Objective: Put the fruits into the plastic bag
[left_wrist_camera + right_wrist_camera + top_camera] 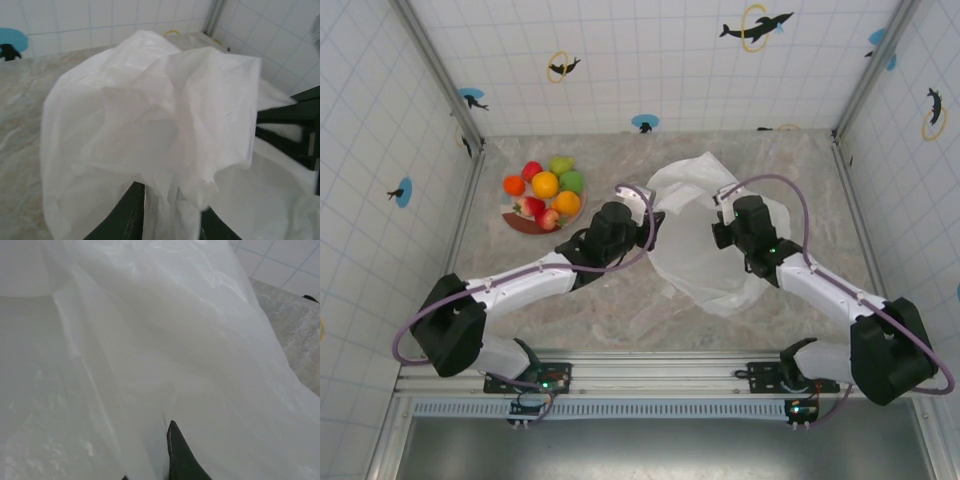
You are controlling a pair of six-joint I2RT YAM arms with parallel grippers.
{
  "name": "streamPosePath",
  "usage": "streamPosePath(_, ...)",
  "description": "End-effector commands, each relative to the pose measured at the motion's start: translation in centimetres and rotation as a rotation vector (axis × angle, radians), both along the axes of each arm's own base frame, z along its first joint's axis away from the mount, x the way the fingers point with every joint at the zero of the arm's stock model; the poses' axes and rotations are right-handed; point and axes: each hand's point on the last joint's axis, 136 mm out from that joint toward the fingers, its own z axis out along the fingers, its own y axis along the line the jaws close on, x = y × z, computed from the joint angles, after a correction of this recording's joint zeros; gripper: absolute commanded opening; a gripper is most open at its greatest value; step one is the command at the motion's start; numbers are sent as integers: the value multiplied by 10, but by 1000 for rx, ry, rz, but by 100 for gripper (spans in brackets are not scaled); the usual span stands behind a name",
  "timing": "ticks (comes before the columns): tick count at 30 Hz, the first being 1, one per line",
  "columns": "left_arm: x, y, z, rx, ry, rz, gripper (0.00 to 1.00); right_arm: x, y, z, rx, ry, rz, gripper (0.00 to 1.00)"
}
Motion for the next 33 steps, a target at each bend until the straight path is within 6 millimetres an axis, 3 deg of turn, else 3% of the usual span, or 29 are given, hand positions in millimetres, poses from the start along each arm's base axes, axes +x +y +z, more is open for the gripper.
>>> streamPosePath(1,2,13,-12,-50,59,68,63,9,11,19,223,93,-61,0)
streamPosePath(7,-19,30,-22,-62,48,43,96,16,8,35,548,224,-119,0)
streamPosePath(8,-24,33,-25,-60,50,33,98,16,7,37,586,236,-129,0)
streamPosePath(16,-57,46,-60,-59,97,-47,98,20,13,55,826,291,-134,0)
streamPosePath(20,-53,51,-78,-23,99,-27,97,22,12,69,876,286,-128,0)
streamPosePath(25,-36,52,-83,-50,102,11,98,22,9,81,911,286,-121,0)
streamPosePath(30,-24,35,-80,-116,132,-21,91,14,13,86,925,308,-77,0)
streamPosePath(31,-22,31,-80,-126,143,-30,85,13,13,87,926,307,-73,0)
streamPosePath(33,-18,22,-80,-137,164,-47,63,12,8,89,921,294,-70,0)
